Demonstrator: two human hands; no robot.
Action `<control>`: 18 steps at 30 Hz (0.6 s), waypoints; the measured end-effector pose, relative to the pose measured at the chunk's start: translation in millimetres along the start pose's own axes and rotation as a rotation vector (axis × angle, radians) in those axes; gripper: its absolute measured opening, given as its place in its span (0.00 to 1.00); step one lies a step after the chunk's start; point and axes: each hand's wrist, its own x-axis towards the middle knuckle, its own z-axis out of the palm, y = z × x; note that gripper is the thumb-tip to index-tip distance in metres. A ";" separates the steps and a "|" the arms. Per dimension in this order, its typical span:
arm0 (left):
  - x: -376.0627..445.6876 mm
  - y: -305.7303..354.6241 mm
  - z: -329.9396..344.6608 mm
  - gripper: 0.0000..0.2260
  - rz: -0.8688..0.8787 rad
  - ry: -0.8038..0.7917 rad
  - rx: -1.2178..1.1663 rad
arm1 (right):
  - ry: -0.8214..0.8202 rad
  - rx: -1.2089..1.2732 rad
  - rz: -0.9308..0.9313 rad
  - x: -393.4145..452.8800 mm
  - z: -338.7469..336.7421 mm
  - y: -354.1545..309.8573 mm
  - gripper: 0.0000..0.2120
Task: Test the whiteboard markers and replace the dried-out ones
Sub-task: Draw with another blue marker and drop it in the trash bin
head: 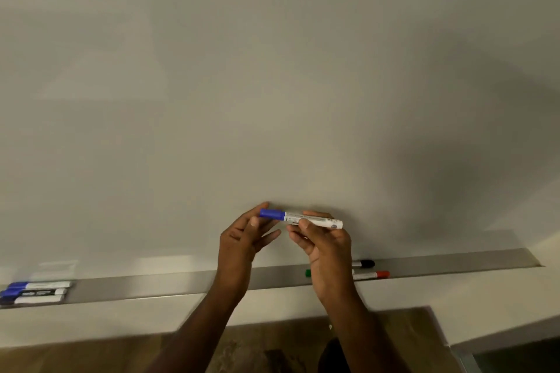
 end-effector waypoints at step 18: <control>-25.6 130.1 -8.7 0.18 0.177 0.055 -0.415 | -0.083 0.198 -0.117 -62.8 136.0 -23.2 0.12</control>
